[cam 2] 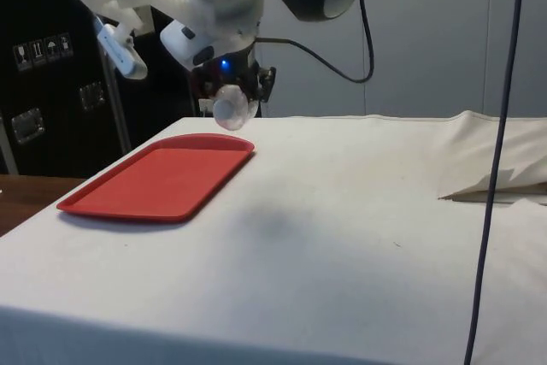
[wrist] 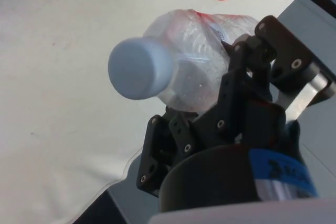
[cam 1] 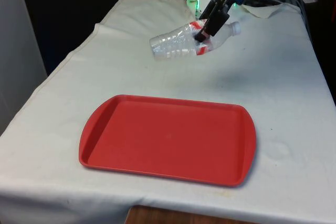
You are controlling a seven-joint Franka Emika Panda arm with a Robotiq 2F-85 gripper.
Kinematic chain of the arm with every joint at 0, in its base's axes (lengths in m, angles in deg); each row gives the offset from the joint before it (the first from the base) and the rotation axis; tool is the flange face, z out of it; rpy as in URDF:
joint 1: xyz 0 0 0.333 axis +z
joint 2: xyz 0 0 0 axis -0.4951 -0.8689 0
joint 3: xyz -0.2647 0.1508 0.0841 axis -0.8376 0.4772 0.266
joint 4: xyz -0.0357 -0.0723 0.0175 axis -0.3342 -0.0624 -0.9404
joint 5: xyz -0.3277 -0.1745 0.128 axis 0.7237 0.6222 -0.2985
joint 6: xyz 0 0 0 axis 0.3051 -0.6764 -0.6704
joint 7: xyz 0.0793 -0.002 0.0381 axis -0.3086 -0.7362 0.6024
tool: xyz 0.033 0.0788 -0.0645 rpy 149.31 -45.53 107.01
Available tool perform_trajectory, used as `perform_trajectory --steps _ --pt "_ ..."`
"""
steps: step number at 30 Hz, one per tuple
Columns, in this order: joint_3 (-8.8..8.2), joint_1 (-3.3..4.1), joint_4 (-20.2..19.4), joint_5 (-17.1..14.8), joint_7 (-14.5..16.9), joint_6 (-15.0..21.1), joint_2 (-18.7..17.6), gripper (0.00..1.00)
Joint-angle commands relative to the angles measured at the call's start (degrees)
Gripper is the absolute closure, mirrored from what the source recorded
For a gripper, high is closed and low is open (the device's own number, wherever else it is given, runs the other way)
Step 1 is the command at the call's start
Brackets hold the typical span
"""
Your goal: Place the bottle upright on the tray.
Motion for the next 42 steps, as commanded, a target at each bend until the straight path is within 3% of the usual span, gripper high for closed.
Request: perform_trajectory --steps 1,5,11,12,13,20,21,22,27,28,29,35,36,37,42 --pt "0.06 -0.29 0.2 -1.0 0.9 0.4 -0.2 0.67" --pt "-0.23 0.0 0.5 -1.3 0.6 0.0 -0.1 0.67" --pt "-0.34 -0.29 1.2 -4.3 2.2 0.5 -0.4 0.67" --pt "-0.4 0.0 1.0 -3.4 1.5 0.1 -0.2 0.67" --pt "-0.4 -0.29 1.3 -4.6 2.3 0.5 -0.4 0.67" --pt "-0.69 -0.34 2.2 -7.0 3.2 0.6 -0.8 0.67" --pt "-0.8 0.0 2.1 -6.6 2.6 0.1 -0.6 0.67" --pt "-0.86 -0.4 2.6 -7.6 3.4 0.7 -0.9 0.67" --pt "-1.43 -0.34 3.8 -9.2 4.9 0.6 -1.7 0.67" --pt "-1.49 -0.06 3.5 -8.6 4.2 0.2 -1.3 0.67" --pt "-1.49 -0.34 4.1 -9.5 5.2 0.6 -1.8 0.67" --pt "-2.06 -0.34 5.8 -11.5 6.8 0.5 -3.0 0.67" --pt "-2.23 -0.06 5.7 -10.9 6.1 0.2 -2.8 0.67" --pt "-2.12 -0.34 6.1 -11.8 7.0 0.5 -3.1 0.67" --pt "-2.58 -0.4 7.4 -13.5 8.1 0.7 -3.9 0.67"
